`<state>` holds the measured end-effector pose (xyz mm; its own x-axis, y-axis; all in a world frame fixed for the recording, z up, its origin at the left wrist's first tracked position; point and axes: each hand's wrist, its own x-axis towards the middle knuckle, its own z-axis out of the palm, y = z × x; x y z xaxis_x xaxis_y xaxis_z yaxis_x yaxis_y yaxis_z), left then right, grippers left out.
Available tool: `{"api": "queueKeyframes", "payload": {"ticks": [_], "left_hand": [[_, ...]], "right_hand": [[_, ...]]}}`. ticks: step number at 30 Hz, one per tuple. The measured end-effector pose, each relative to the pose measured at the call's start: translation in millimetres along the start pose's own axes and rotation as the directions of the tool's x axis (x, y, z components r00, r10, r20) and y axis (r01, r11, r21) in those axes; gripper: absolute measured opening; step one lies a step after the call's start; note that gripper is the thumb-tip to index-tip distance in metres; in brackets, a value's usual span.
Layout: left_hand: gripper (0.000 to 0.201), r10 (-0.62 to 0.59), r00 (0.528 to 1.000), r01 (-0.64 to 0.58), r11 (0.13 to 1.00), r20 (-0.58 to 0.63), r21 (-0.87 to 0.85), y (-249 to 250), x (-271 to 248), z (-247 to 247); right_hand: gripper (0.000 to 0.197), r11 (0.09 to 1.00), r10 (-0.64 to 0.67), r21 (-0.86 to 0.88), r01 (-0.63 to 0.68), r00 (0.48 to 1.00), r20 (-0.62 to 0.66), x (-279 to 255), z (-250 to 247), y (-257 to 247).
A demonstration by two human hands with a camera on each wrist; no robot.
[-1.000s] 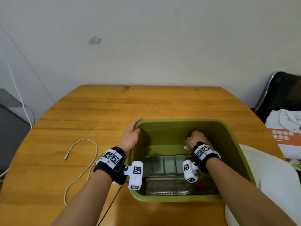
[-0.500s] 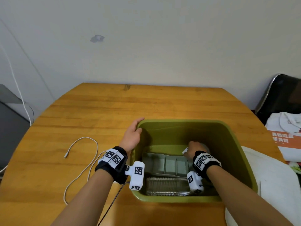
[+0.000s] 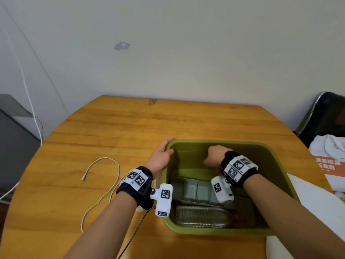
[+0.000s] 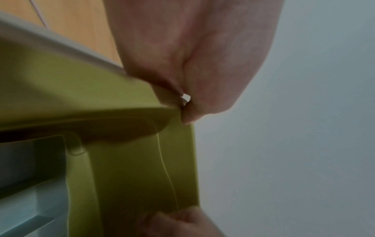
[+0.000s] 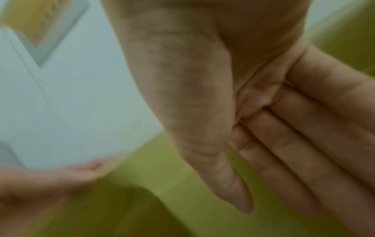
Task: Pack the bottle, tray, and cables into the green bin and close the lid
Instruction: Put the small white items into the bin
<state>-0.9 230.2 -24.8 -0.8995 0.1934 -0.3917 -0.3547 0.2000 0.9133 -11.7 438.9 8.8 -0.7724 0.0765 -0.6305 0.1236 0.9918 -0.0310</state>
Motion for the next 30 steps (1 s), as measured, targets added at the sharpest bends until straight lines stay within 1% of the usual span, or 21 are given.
{"api": "queueKeyframes", "payload": {"ticks": [2,4,6,8,10,12,14,15,16,17,18,20,22,24,26,28,30], "left_hand": [[0.043,-0.017,1.000,0.018,1.000,0.024,-0.024,0.3,-2.8,-10.4],[0.035,-0.045,0.998,0.047,0.996,0.033,-0.074,-4.1,-8.3,-31.3],[0.031,-0.066,0.998,0.064,0.989,-0.014,-0.131,-14.3,-15.5,-56.8],[0.030,-0.101,0.987,0.074,0.976,-0.121,-0.206,-30.4,-21.7,-85.8],[0.030,-0.146,0.961,0.078,0.958,-0.237,-0.276,-50.1,-29.6,-113.6],[0.030,-0.200,0.926,0.097,0.946,-0.320,-0.310,-72.9,-40.4,-141.0],[0.030,-0.262,0.897,0.145,0.935,-0.355,-0.322,-96.6,-50.3,-160.4],[0.030,-0.292,0.885,0.170,0.928,-0.363,-0.333,-108.2,-55.7,-168.4],[0.030,-0.321,0.873,0.191,0.918,-0.367,-0.347,-118.6,-60.8,-174.8],[0.029,-0.347,0.863,0.210,0.907,-0.368,-0.364,-129.0,-66.1,-181.8],[0.029,-0.371,0.854,0.226,0.896,-0.365,-0.383,-138.1,-70.5,-188.3],[0.027,-0.408,0.842,0.248,0.874,-0.353,-0.418,-152.8,-77.7,-197.0],[0.023,-0.427,0.836,0.254,0.858,-0.346,-0.446,-162.7,-81.4,-202.2],[0.020,-0.442,0.829,0.257,0.845,-0.342,-0.469,-168.1,-81.5,-204.8],[0.023,-0.448,0.833,0.259,0.835,-0.325,-0.485,-169.7,-81.2,-209.1],[0.028,-0.446,0.843,0.264,0.830,-0.301,-0.491,-168.4,-79.8,-211.0],[0.027,-0.443,0.848,0.268,0.832,-0.291,-0.487,-164.3,-77.9,-211.3]], "right_hand": [[0.028,0.995,-0.074,0.069,0.074,0.997,-0.009,-18.2,-24.0,-23.4],[0.030,0.984,-0.156,0.077,0.164,0.983,-0.097,-36.0,-46.1,-53.1],[0.031,0.960,-0.255,0.063,0.272,0.946,-0.199,-46.9,-58.4,-84.4],[0.029,0.926,-0.357,0.033,0.375,0.904,-0.236,-49.0,-55.4,-122.2],[0.027,0.890,-0.453,-0.038,0.454,0.873,-0.180,-46.5,-41.3,-166.1],[0.024,0.843,-0.529,-0.157,0.515,0.846,-0.069,-38.7,-18.9,-209.4],[0.034,0.802,-0.527,-0.268,0.534,0.844,0.104,-28.1,13.9,-241.3],[0.033,0.780,-0.502,-0.325,0.535,0.845,0.184,-22.1,34.1,-252.0],[0.028,0.754,-0.466,-0.391,0.528,0.849,0.248,-12.5,58.8,-260.3],[0.024,0.742,-0.414,-0.453,0.494,0.869,0.270,-2.5,83.7,-269.1],[0.026,0.721,-0.395,-0.493,0.486,0.874,0.283,3.6,104.4,-273.8],[0.045,0.665,-0.391,-0.560,0.495,0.869,0.303,3.9,131.3,-271.5],[0.057,0.655,-0.370,-0.585,0.478,0.878,0.303,-1.5,147.6,-265.8],[0.064,0.672,-0.348,-0.589,0.449,0.894,0.284,5.6,164.3,-259.5],[0.067,0.723,-0.282,-0.564,0.399,0.916,0.287,13.7,169.4,-264.1],[0.067,0.776,-0.255,-0.505,0.377,0.920,0.297,11.8,158.4,-267.4],[0.062,0.791,-0.279,-0.472,0.388,0.917,0.286,8.3,146.5,-269.5]]}}
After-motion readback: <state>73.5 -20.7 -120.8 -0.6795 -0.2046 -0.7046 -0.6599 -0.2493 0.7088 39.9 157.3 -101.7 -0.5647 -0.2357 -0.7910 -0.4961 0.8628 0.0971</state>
